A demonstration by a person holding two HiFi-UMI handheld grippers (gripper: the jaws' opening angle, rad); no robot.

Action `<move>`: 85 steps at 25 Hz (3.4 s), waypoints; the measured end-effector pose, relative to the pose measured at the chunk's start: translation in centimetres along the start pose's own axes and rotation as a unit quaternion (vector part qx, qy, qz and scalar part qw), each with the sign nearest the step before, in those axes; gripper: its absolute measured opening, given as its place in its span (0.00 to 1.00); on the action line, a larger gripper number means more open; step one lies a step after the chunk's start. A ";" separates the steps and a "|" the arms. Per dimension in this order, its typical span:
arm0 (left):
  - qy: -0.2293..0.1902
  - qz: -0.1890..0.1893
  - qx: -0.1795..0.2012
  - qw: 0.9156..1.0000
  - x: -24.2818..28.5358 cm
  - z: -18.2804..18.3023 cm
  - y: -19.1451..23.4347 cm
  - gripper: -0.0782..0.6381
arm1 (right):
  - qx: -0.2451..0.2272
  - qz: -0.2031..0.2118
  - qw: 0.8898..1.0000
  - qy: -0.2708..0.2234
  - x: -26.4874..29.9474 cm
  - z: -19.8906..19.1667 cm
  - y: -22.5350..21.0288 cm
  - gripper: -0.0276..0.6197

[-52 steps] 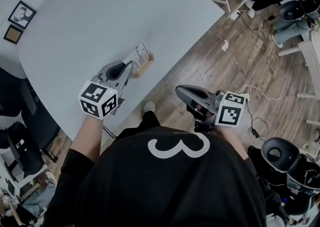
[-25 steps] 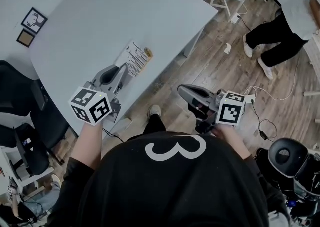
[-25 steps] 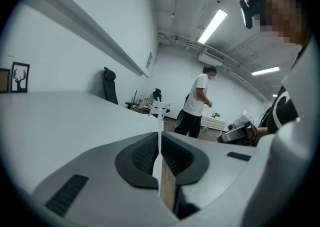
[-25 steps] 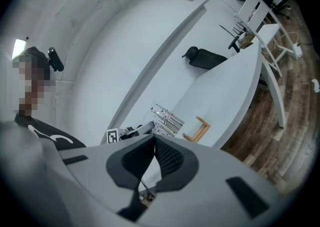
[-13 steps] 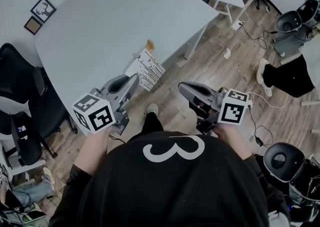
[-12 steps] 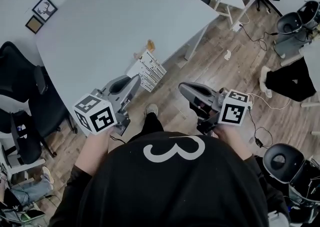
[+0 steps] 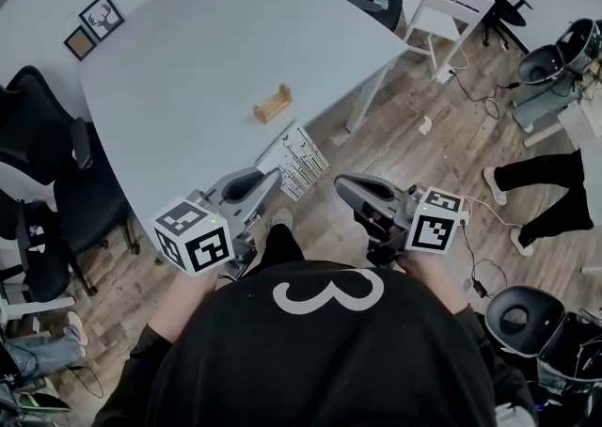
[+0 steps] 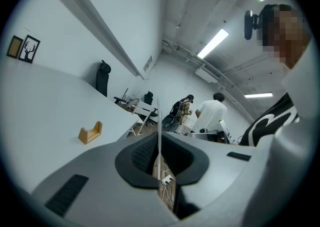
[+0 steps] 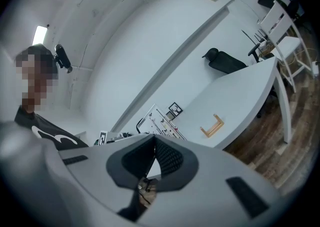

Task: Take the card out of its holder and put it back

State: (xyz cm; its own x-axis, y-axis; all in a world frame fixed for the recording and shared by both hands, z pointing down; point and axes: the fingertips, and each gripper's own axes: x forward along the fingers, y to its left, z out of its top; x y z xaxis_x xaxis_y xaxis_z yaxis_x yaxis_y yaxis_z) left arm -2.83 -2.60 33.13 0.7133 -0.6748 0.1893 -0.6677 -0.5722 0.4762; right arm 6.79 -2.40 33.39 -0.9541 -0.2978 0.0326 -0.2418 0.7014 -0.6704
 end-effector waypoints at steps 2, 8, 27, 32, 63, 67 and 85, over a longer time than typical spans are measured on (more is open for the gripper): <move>-0.001 -0.003 -0.005 1.000 0.0 0.0 0.0 0.14 | -0.002 -0.001 1.000 0.000 0.0 0.1 0.1 0.06; -0.007 -0.004 -0.015 1.000 0.0 -0.2 0.1 0.14 | 0.000 -0.003 1.000 -0.002 -0.3 0.2 0.1 0.06; -0.008 -0.001 -0.014 1.000 0.0 -0.1 0.0 0.14 | -0.002 0.005 1.000 0.000 -0.3 0.3 0.2 0.06; -0.006 0.006 -0.012 1.000 -0.5 -0.3 0.8 0.14 | 0.004 0.006 1.000 0.003 0.3 -0.4 0.1 0.06; 0.024 0.030 0.072 0.997 4.7 6.7 12.2 0.14 | 0.044 -0.022 0.999 -0.008 7.3 4.3 -8.3 0.06; 0.034 0.036 0.086 0.995 6.2 8.1 15.4 0.14 | 0.053 -0.033 0.998 -0.003 9.4 5.7 -10.1 0.06; 0.068 0.045 0.107 0.991 9.4 6.6 21.0 0.14 | 0.081 -0.060 0.995 0.010 11.6 6.3 -13.5 0.06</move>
State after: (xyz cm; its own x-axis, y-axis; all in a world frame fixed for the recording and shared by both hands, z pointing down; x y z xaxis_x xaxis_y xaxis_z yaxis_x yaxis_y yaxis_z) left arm -11.48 -24.02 39.27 0.6617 -0.6666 0.3431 -0.7490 -0.6083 0.2627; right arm 0.14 -19.39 38.13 -0.9242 -0.3578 0.1333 -0.3233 0.5473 -0.7720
